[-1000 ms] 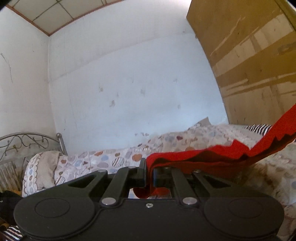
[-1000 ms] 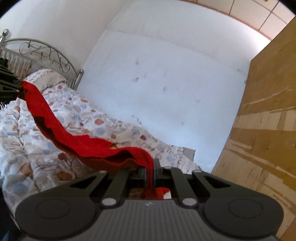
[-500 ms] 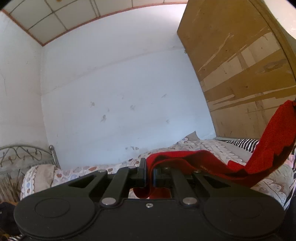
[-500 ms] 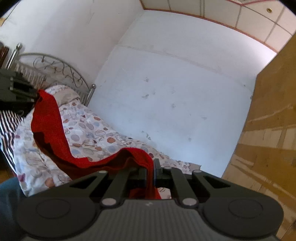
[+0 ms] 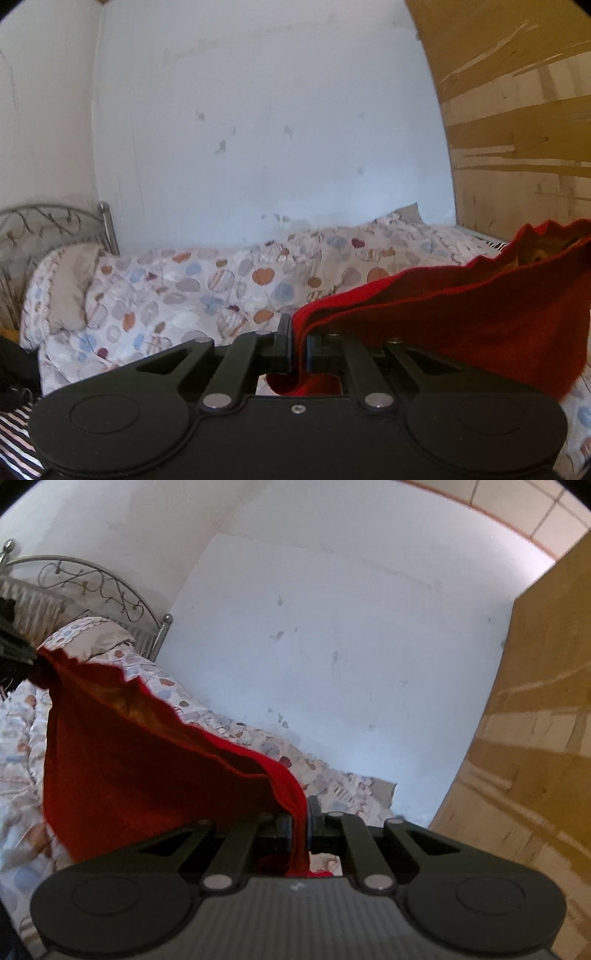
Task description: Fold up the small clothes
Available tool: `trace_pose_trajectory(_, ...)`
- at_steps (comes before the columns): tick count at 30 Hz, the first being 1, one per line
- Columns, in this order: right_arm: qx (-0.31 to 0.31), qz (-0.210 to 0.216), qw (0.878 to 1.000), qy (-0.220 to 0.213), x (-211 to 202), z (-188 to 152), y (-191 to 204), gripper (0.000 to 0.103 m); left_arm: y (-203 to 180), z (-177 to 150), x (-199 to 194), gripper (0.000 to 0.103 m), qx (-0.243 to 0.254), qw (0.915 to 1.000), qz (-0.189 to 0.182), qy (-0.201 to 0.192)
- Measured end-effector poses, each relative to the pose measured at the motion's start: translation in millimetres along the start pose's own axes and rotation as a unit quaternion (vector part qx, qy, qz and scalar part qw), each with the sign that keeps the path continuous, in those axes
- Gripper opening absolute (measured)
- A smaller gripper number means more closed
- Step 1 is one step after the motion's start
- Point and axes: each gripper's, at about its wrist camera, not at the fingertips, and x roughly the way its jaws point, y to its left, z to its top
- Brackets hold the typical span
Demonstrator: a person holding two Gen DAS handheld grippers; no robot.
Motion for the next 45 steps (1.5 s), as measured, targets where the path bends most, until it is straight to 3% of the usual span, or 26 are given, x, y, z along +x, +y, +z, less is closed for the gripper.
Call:
trace_pose_trajectory(8,0.037,0.03,0.997,0.059,118.8,-12.3,-26.6,0.008,-1.3,10.9,124.9,0.007,0.008,0.999,-0.005,0.043)
trace_pose_trajectory(13,0.082,0.05,0.989,0.112,192.0,-35.6,-43.0,0.008,-8.8,-5.8,193.3,0.007,0.018,0.996,-0.005,0.088)
trace_pose_trajectory(18,0.081,0.06,0.984,0.149,243.9,-57.4,-37.3,0.009,-19.8,-24.6,237.2,0.007,0.052,0.9922,0.009,0.113)
trace_pose_trajectory(25,0.096,0.064,0.978,0.175,278.1,-78.8,-22.2,0.009,-21.2,-42.6,281.4,0.009,0.022,0.9871,0.01,0.158)
trace_pose_trajectory(36,0.094,0.062,0.975,0.19,311.7,-91.2,-18.9,0.009,-19.7,-58.1,317.8,0.01,-0.037,0.9808,0.021,0.19)
trace_pose_trajectory(40,0.122,0.075,0.966,0.214,321.6,-105.3,-20.4,0.018,-20.5,-62.6,322.1,0.016,-0.037,0.9796,0.022,0.196)
trace_pose_trajectory(42,0.151,0.084,0.961,0.216,321.5,-111.6,-26.8,0.029,-20.2,-62.7,321.8,0.023,-0.037,0.9794,0.021,0.198)
trace_pose_trajectory(43,0.164,0.08,0.959,0.218,321.0,-113.7,-30.6,0.05,-19.4,-62.4,321.6,0.038,-0.037,0.9789,0.025,0.199)
trace_pose_trajectory(44,0.177,0.078,0.957,0.215,319.3,-115.3,-35.3,0.069,-17.4,-61.4,321.3,0.064,-0.041,0.9783,0.033,0.2)
trace_pose_trajectory(45,0.188,0.079,0.956,0.21,316.9,-116.0,-39.9,0.074,-13.2,-60.4,320.7,0.077,-0.051,0.9776,0.041,0.2)
